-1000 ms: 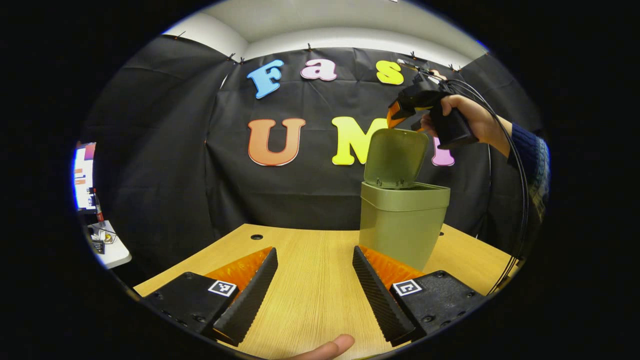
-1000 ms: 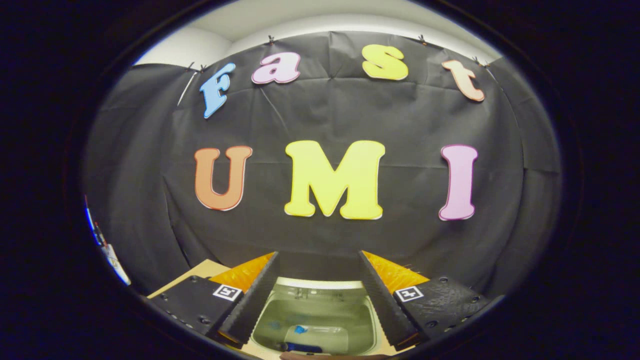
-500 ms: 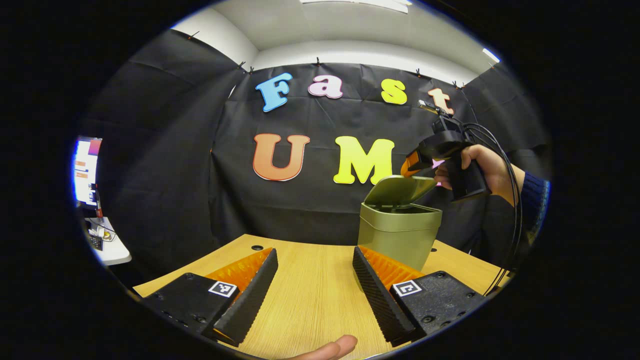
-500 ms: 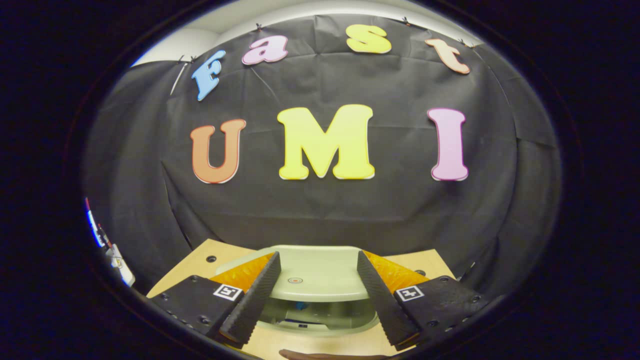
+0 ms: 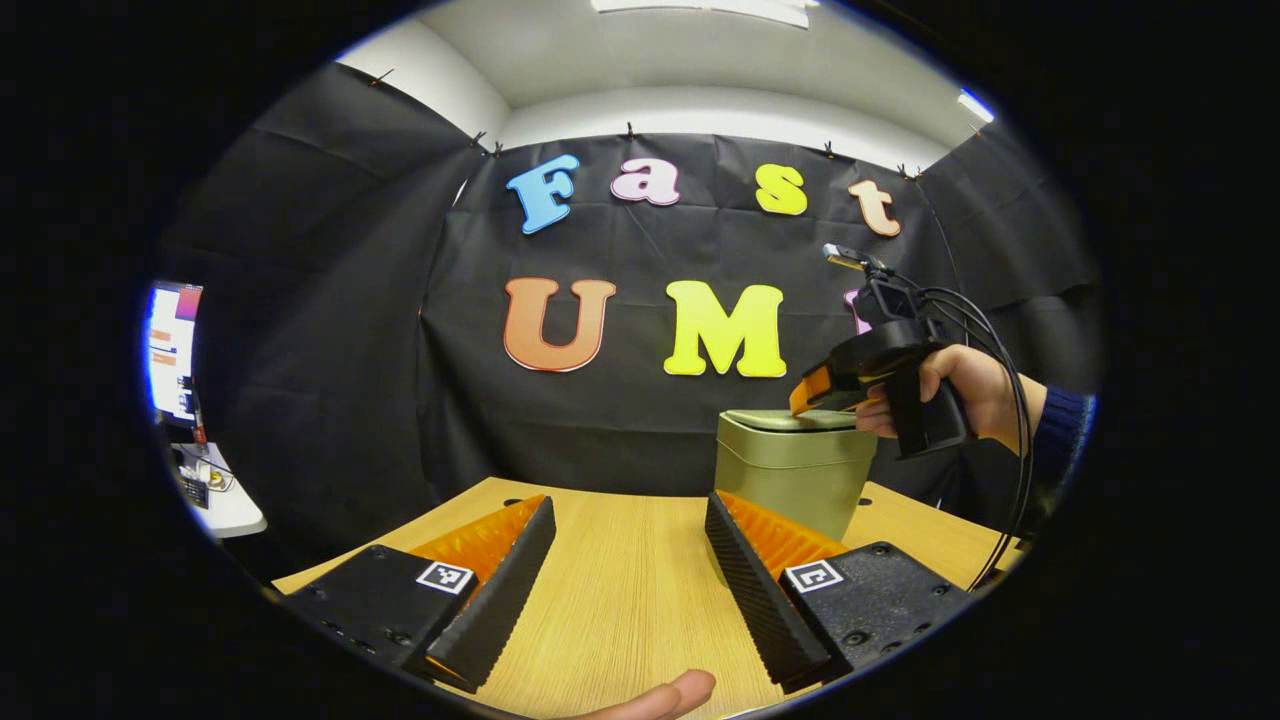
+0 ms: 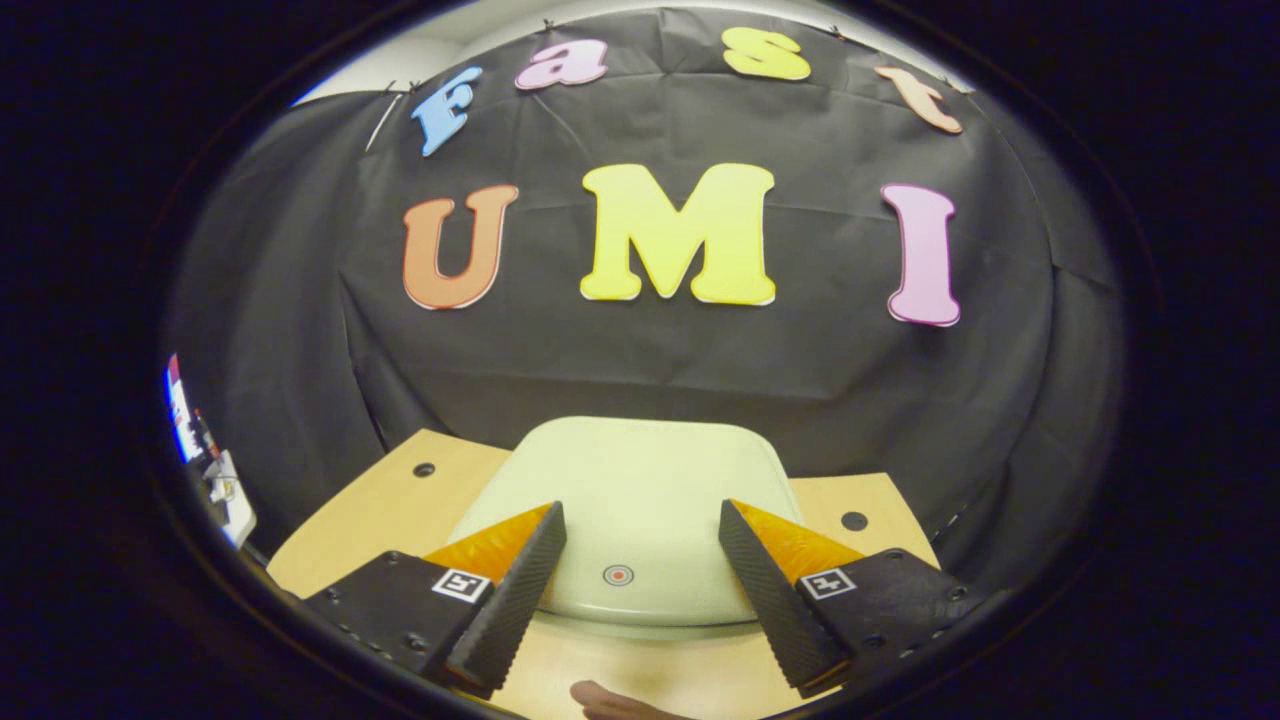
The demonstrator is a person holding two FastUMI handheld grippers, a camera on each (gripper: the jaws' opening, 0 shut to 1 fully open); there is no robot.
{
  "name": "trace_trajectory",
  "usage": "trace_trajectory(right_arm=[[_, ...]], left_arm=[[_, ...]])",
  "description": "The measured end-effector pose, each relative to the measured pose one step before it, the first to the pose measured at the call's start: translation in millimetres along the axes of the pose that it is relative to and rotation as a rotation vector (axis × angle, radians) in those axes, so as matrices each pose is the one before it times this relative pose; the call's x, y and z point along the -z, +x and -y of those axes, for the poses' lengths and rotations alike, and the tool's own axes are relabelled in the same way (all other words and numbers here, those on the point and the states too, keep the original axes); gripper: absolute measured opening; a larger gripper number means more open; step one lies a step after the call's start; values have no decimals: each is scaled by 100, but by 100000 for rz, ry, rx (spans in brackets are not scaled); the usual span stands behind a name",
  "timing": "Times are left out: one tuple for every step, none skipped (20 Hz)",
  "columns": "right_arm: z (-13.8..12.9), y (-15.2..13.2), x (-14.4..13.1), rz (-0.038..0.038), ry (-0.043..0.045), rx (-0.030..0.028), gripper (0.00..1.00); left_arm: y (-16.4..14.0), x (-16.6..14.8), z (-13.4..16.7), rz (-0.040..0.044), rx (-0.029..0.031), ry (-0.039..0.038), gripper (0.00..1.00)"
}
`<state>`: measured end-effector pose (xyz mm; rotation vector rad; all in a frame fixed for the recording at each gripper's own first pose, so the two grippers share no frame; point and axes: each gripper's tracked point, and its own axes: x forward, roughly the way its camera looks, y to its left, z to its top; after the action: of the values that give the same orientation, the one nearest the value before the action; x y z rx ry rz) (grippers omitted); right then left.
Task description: Press the lid of the desktop garbage bin to open it, pick up the crumpled paper on the desktop and throw it into the bin, then pick up the pop can on the desktop and drop it into the bin, and finally close the garbage bin lid.
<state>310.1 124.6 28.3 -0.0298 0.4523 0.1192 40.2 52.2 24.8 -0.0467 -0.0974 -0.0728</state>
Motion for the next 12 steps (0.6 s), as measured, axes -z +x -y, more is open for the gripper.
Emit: trace_trajectory(right_arm=[[113, 136, -52, 1404, 1008, -167, 95], [21, -30, 84, -900, 429, -576, 96], [-11, 120, 86, -388, 670, -552, 95], [-33, -15, 46, -222, 422, -250, 98], [-42, -47, 248, -760, -1019, 30, 98], [-18, -13, -128, 461, -761, 224, 96], [-8, 41, 144, -535, -329, 439, 98], [95, 25, 130, -158, 884, 325, 97], [68, -115, 147, -98, 1097, 345, 98], [-3, -44, 88, 704, 905, 314, 97], [-125, 45, -22, 1209, 191, 275, 98], [-25, 182, 165, 205, -152, 530, 98]], left_arm=[[14, -39, 198, 161, 371, 513, 97], [-35, 44, 141, 36, 349, 390, 97], [32, 73, 187, -68, 395, 121, 97], [152, 136, 107, -391, 230, -59, 97], [155, 282, -75, -726, 96, -195, 97], [118, 304, 151, -923, 243, -375, 97], [42, 211, -51, -878, 175, -568, 97], [87, 123, -99, -546, -129, -381, 97], [148, 34, -250, -328, -449, -85, 97], [84, 71, -40, -256, -468, -196, 97], [68, 89, -64, -413, -281, -251, 97], [59, 142, -112, -421, -318, -208, 97]])
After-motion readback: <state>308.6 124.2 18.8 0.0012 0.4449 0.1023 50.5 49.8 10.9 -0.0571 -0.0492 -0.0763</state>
